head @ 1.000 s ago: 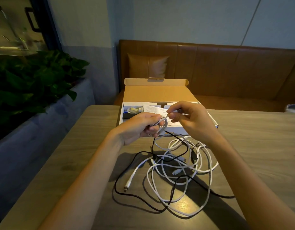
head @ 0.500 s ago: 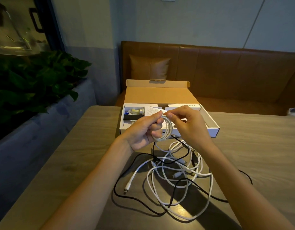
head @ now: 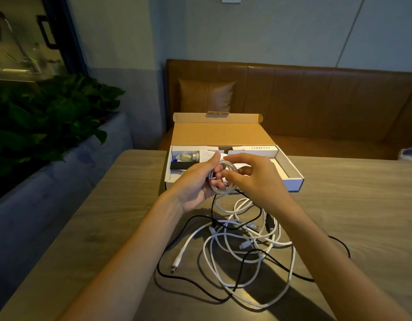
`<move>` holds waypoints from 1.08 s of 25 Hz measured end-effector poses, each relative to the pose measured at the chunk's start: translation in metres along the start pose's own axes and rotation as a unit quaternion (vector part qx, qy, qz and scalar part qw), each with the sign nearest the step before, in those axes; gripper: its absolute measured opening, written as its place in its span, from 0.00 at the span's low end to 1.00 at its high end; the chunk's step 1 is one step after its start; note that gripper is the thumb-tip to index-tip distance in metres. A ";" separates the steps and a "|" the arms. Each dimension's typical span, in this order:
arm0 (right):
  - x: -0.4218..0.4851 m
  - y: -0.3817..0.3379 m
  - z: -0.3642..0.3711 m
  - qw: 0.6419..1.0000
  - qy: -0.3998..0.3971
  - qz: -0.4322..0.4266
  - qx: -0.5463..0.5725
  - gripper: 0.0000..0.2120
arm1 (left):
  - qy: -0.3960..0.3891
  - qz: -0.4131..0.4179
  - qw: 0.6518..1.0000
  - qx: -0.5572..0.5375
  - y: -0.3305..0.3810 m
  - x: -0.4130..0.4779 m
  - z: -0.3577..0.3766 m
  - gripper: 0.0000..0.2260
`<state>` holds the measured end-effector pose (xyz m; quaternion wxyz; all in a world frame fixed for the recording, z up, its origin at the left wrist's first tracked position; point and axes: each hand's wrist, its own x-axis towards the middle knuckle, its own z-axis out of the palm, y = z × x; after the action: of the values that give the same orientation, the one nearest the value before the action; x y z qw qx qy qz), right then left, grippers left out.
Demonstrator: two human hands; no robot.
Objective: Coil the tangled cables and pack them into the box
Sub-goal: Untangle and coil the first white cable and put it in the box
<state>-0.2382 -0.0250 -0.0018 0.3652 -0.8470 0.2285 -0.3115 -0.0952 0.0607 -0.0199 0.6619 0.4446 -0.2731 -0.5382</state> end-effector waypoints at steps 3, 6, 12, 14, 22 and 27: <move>0.003 0.007 0.005 0.998 0.044 0.010 -0.047 0.13 | 0.023 0.045 0.990 0.129 -0.003 0.000 0.007 0.17; 0.004 0.010 0.005 0.993 0.091 0.004 -0.077 0.10 | 0.102 0.116 0.952 0.266 -0.011 0.004 0.019 0.13; 0.004 0.010 0.000 0.997 0.062 -0.002 -0.056 0.08 | 0.152 0.197 0.910 0.332 -0.012 0.003 0.021 0.07; 0.006 0.011 -0.004 1.000 0.014 -0.002 -0.017 0.10 | 0.127 0.181 0.922 0.318 -0.007 0.001 0.017 0.07; 0.004 0.020 -0.009 0.998 -0.056 -0.025 0.011 0.19 | 0.108 0.147 0.934 0.306 -0.006 0.003 0.012 0.10; 0.001 0.018 0.004 0.967 0.075 -0.158 -0.184 0.09 | 0.168 0.139 0.923 0.318 -0.009 0.006 0.008 0.16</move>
<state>-0.2376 -0.0349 -0.0178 0.1308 -0.8992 0.1717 -0.3807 -0.1043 0.0520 -0.0249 0.5899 0.6733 -0.3735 -0.2435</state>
